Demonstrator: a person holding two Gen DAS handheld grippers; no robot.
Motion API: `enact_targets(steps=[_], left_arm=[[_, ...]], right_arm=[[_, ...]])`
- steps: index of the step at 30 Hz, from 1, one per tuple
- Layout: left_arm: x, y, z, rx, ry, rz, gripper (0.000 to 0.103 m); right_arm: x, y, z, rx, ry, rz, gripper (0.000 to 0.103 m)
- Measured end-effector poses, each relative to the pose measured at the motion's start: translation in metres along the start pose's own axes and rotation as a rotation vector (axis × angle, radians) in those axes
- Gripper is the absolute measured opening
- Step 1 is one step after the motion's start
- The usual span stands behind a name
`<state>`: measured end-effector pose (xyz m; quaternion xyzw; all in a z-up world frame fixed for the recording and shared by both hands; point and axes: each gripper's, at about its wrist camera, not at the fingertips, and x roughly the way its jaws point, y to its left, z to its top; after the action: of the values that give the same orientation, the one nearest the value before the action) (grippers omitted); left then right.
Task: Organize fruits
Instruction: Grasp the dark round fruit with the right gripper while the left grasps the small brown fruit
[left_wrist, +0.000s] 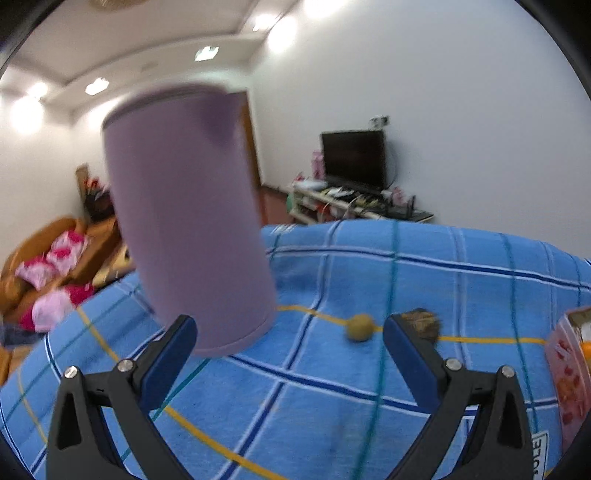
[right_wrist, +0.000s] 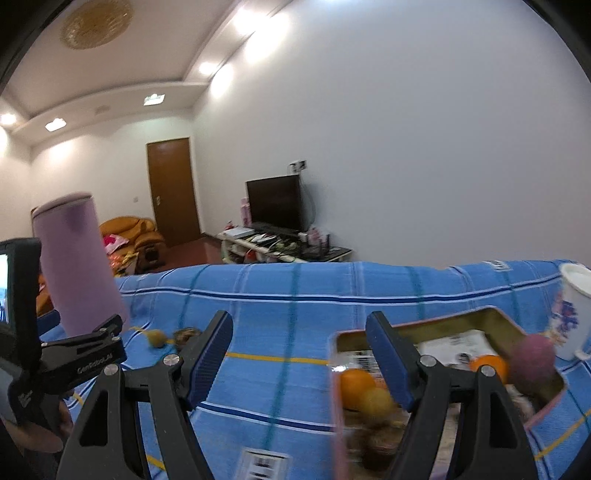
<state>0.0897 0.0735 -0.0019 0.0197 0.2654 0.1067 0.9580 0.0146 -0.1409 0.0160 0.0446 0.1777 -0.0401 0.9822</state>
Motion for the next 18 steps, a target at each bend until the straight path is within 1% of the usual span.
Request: enact_targets(steps=[4,7,10,13,15,17,18], left_arm=[[0.014,0.02,-0.002,-0.034,0.036,0.066,0.103],[0.023,0.032,-0.003,-0.067,0.067,0.101,0.103],[0.03,0.042,-0.004,-0.078,0.084,0.139,0.103],[0.036,0.045,-0.003,-0.062,0.091,0.172,0.103],[0.038,0.048,-0.003,-0.061,0.097,0.18,0.103],[0.041,0.05,-0.004,-0.067,0.111,0.177,0.103],[0.041,0.051,-0.004,-0.067,0.116,0.174,0.103]], right_arm=[[0.023,0.029,0.002,-0.019,0.049,0.047,0.076],[0.044,0.049,0.003,-0.024,0.106,0.082,0.076],[0.069,0.069,0.003,-0.043,0.188,0.121,0.076],[0.099,0.088,0.0,-0.046,0.299,0.174,0.076],[0.117,0.097,-0.003,-0.052,0.367,0.191,0.076],[0.13,0.103,-0.004,-0.051,0.403,0.204,0.075],[0.136,0.107,-0.005,-0.06,0.422,0.217,0.073]])
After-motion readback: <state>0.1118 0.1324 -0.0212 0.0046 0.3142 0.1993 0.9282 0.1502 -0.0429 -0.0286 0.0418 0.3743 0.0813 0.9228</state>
